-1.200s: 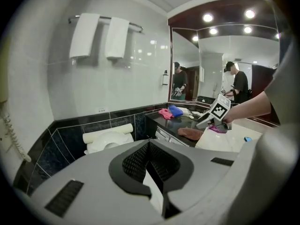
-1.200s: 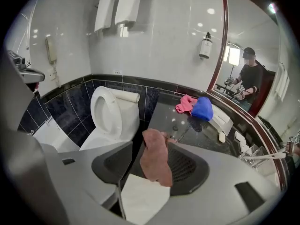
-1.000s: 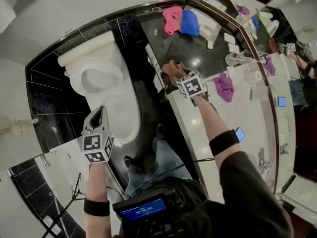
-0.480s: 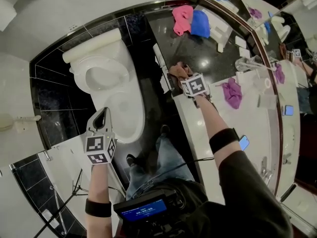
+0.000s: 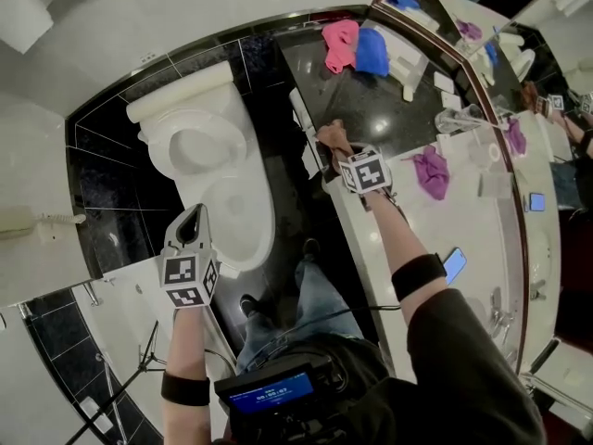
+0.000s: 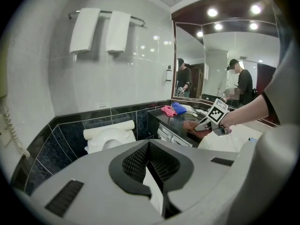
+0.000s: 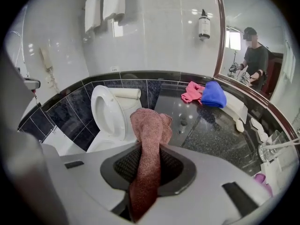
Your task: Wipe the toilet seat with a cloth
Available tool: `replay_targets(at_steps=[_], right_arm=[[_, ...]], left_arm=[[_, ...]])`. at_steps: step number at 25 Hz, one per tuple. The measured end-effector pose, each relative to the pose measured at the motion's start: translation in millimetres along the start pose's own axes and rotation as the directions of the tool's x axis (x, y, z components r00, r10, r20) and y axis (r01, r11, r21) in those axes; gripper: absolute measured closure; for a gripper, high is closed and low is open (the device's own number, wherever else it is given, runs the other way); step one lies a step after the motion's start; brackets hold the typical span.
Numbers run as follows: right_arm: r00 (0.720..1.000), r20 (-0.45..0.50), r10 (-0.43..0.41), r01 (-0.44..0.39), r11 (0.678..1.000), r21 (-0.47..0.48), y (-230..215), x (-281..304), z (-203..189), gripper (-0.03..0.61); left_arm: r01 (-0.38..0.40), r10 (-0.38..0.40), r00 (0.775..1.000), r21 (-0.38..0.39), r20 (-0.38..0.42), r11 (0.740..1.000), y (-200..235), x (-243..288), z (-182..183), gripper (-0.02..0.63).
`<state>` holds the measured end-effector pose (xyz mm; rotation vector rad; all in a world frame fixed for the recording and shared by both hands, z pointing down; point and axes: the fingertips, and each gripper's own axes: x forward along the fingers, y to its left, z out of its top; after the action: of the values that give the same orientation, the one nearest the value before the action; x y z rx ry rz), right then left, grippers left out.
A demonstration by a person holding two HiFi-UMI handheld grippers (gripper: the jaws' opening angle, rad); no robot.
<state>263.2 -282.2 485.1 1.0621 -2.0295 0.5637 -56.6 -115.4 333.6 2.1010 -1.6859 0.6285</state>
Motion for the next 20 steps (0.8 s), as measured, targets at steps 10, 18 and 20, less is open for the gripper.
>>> replay_targets(at_steps=[10,18,20], right_arm=[[0.983,0.170,0.062,-0.059,0.998,-0.022,99.3,-86.5,27.4,0.477],[0.923,0.333,0.193,-0.184,0.981,-0.059,228.4,-161.6,52.3,0.476],[0.908,0.353,0.227,-0.212,0.974,-0.080,261.2,-175.0,53.1,0.476]], left_arm=[[0.008,-0.009,0.997,0.011,0.077,1.000,17.4,-67.5,7.1,0.614],[-0.036,0.036,0.990,0.003,0.135,0.999,49.9,-138.3,-3.6,0.614],[-0.046,0.046,0.988,-0.005,0.146,0.999,57.6,-154.3,-9.0,0.614]])
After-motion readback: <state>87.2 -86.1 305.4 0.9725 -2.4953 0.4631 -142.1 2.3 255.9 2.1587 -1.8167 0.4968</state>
